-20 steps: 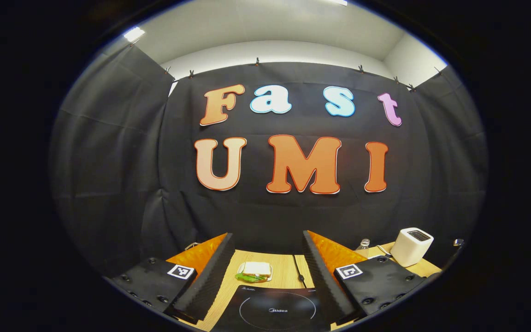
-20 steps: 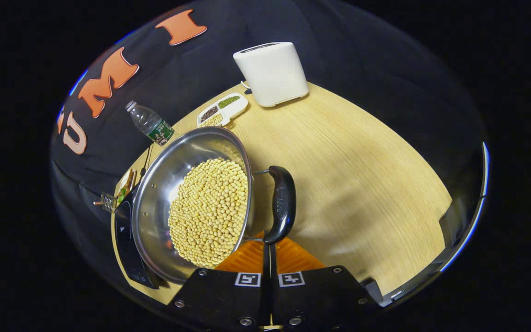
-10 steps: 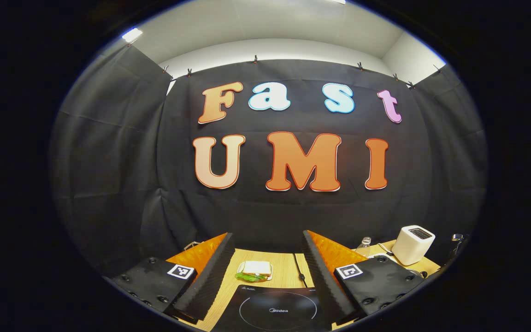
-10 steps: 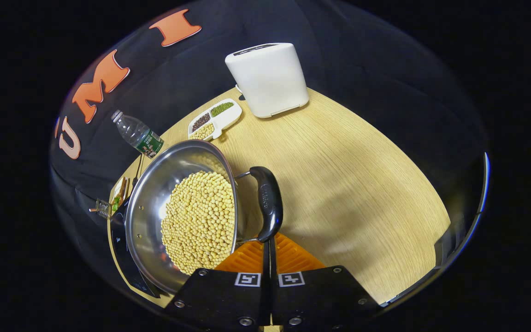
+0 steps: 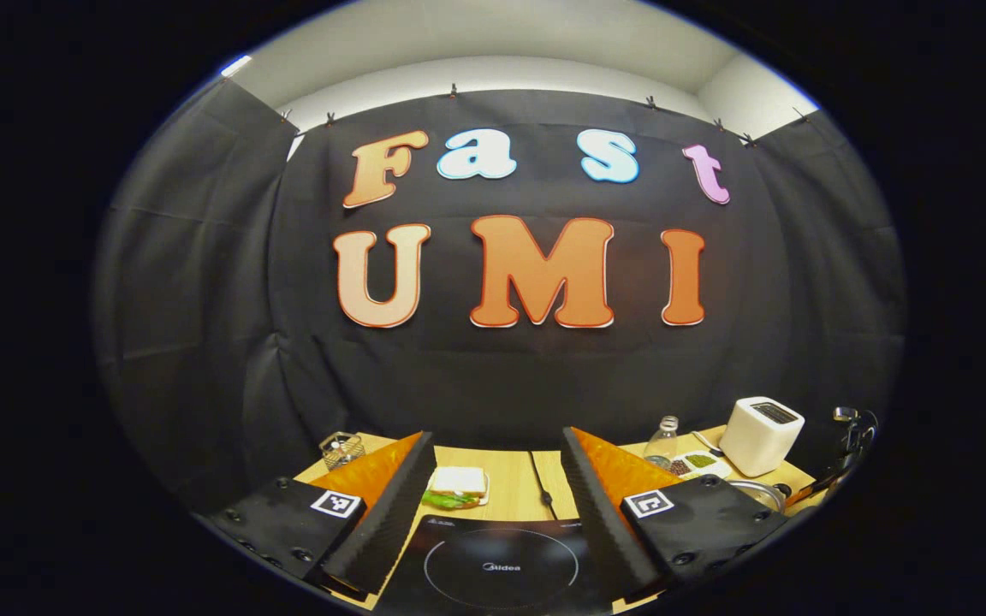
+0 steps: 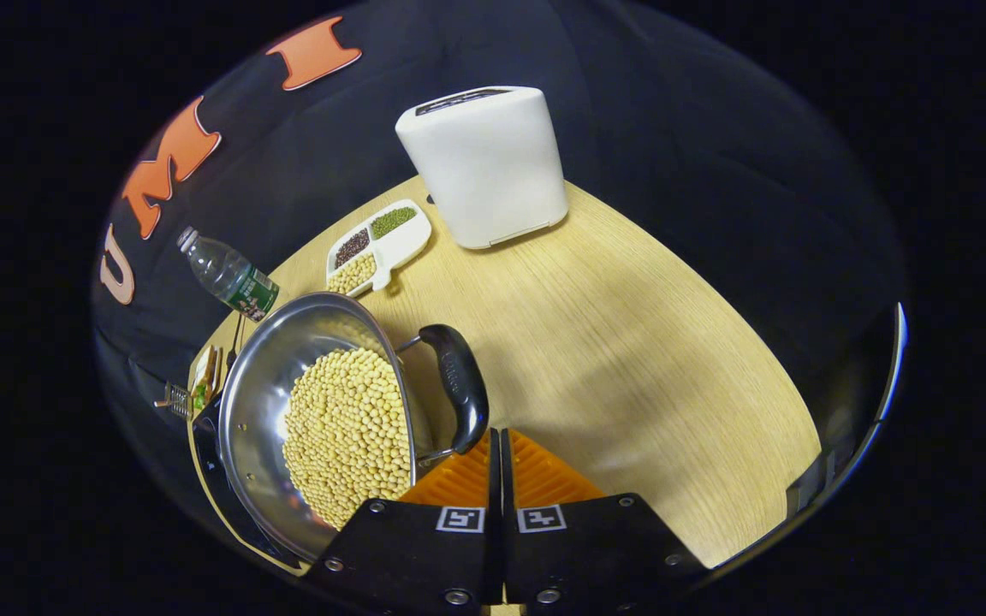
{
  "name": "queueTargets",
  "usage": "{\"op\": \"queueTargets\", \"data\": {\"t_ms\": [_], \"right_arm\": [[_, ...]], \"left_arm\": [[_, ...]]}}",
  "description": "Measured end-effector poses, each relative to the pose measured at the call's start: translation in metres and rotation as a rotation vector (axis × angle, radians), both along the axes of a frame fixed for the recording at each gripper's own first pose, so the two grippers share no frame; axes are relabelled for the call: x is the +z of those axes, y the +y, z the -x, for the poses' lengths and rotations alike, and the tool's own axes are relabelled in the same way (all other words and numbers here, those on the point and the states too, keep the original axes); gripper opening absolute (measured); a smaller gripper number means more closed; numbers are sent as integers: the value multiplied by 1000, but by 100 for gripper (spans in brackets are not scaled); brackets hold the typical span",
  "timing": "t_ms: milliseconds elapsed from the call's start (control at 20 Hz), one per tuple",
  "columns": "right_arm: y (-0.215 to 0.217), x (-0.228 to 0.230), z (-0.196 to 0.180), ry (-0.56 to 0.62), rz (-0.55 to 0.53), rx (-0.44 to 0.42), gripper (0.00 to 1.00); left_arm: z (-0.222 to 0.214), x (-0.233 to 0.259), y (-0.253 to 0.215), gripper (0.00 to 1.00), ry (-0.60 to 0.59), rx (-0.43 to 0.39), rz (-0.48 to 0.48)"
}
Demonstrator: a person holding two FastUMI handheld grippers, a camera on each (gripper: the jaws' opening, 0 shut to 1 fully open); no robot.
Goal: First push the handle of the pot to place it horizontally, then grasp the pot with both hands and set it on the induction cooktop.
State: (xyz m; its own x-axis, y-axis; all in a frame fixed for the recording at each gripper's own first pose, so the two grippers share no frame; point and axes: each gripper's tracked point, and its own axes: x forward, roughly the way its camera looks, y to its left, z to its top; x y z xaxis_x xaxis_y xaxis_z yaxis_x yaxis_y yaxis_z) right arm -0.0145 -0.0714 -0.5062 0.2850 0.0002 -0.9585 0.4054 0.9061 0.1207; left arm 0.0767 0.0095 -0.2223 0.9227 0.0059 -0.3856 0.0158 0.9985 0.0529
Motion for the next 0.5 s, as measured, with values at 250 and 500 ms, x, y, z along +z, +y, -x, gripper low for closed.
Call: {"op": "queueTargets", "data": {"t_ms": [250, 500], "right_arm": [[-1, -5, -15, 6, 5, 4, 0], [3, 2, -23, -16, -36, 41, 0]], "left_arm": [[0, -33, -36, 95, 106, -64, 59], [8, -66, -73, 96, 225, -123, 105]]}}
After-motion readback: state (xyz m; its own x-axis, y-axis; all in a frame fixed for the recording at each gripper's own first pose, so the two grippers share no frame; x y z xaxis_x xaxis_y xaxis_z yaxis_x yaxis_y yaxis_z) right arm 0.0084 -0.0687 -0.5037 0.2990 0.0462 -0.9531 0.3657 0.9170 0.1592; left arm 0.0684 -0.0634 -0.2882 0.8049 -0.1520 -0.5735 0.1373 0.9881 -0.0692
